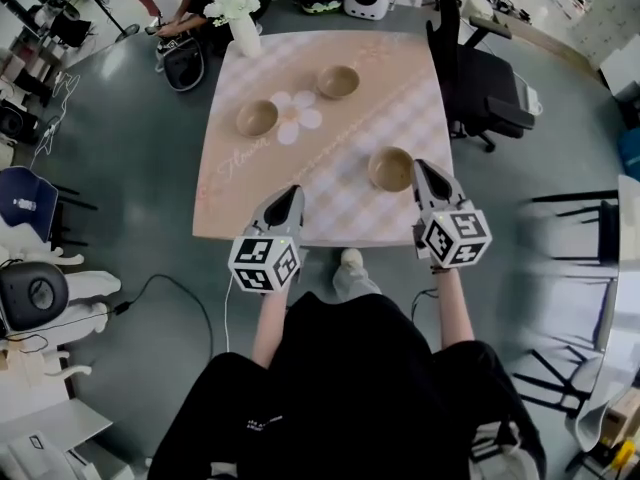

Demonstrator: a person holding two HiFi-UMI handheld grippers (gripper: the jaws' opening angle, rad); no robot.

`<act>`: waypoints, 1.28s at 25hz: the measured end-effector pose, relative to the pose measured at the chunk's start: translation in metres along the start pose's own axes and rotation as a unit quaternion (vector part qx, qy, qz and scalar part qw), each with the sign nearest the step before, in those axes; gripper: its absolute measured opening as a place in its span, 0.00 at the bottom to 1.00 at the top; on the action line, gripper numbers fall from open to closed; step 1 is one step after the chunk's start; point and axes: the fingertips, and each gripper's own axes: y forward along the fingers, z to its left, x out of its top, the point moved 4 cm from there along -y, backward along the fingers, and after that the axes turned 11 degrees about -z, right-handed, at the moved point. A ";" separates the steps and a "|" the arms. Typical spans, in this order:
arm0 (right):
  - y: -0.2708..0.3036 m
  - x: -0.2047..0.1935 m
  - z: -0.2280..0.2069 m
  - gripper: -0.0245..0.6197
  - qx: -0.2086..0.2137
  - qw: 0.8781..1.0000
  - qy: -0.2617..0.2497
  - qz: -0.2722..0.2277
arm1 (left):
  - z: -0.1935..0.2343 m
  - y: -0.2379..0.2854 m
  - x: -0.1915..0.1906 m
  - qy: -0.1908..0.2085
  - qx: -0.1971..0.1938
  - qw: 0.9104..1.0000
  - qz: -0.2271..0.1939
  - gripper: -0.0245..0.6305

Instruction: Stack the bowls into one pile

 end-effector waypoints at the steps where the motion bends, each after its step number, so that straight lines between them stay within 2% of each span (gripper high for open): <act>1: 0.006 -0.004 -0.005 0.03 0.001 1.000 -0.001 0.008 | 0.000 0.008 -0.004 -0.005 -0.001 1.000 0.007 0.03; 5: 0.023 -0.017 -0.025 0.03 0.004 0.999 0.008 0.044 | -0.004 0.038 -0.020 -0.019 -0.009 0.999 0.036 0.03; 11: 0.045 -0.045 -0.053 0.03 0.002 0.994 -0.016 0.111 | -0.011 0.076 -0.044 -0.040 -0.022 0.996 0.079 0.03; 18: 0.061 -0.066 -0.071 0.03 0.024 0.988 -0.022 0.151 | -0.016 0.106 -0.064 -0.057 -0.025 0.992 0.113 0.03; 19: 0.064 -0.069 -0.072 0.04 0.026 0.987 -0.019 0.155 | -0.016 0.109 -0.066 -0.057 -0.024 0.991 0.116 0.03; 21: 0.066 -0.076 -0.076 0.15 0.022 0.986 -0.007 0.166 | -0.017 0.113 -0.067 -0.058 -0.024 0.990 0.123 0.03; 23: 0.067 -0.084 -0.079 0.21 0.017 0.984 0.010 0.179 | -0.019 0.117 -0.068 -0.059 -0.027 0.989 0.129 0.03; 26: 0.068 -0.094 -0.082 0.25 0.017 0.980 0.022 0.197 | -0.021 0.124 -0.070 -0.062 -0.031 0.988 0.138 0.03; 32: 0.073 -0.112 -0.084 0.26 0.005 0.972 0.047 0.231 | -0.020 0.132 -0.079 -0.075 -0.038 0.984 0.159 0.03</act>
